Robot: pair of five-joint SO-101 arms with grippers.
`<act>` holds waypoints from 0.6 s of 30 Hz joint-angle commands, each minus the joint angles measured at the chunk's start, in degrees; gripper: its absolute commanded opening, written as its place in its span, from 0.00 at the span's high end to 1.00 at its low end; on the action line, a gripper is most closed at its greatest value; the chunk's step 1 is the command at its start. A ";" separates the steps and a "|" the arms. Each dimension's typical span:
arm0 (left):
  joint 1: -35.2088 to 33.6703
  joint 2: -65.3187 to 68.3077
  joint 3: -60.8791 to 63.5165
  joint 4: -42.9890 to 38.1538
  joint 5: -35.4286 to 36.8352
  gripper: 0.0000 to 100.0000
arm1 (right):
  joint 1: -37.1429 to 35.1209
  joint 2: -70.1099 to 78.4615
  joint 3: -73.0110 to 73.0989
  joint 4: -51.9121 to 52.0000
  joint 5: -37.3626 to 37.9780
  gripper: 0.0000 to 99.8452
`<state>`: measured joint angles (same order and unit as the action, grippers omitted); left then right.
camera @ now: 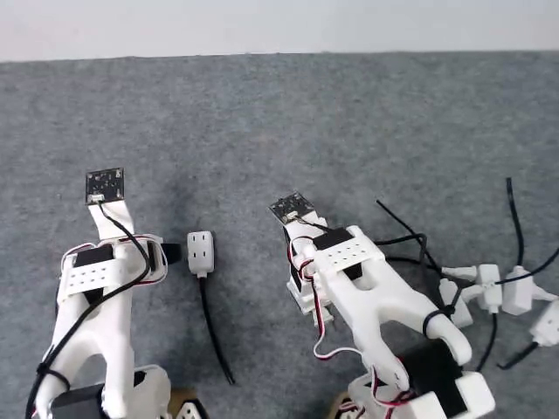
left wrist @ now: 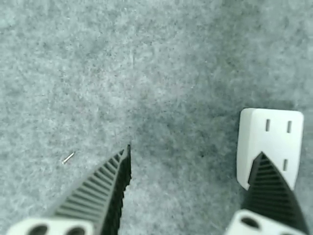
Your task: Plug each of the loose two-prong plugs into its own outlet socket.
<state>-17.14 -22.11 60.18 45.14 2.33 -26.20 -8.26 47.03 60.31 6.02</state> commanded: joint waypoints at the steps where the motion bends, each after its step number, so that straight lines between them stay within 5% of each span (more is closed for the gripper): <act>1: 0.00 -1.67 -2.24 1.93 -0.44 0.64 | 0.92 -5.23 -3.60 5.14 1.85 0.99; 7: -4.22 7.47 -10.51 5.45 -0.09 0.65 | 1.01 -21.14 -6.15 8.22 2.20 0.99; 14: -3.34 16.97 -19.74 9.76 -7.30 1.00 | -8.92 -33.54 -9.67 7.78 1.76 0.99; 18: 0.35 16.09 -17.27 10.46 -10.02 0.99 | -16.31 -34.15 -13.01 6.46 1.76 0.99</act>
<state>-19.08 -5.32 43.65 54.81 -5.32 -37.98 -40.18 39.12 67.96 7.43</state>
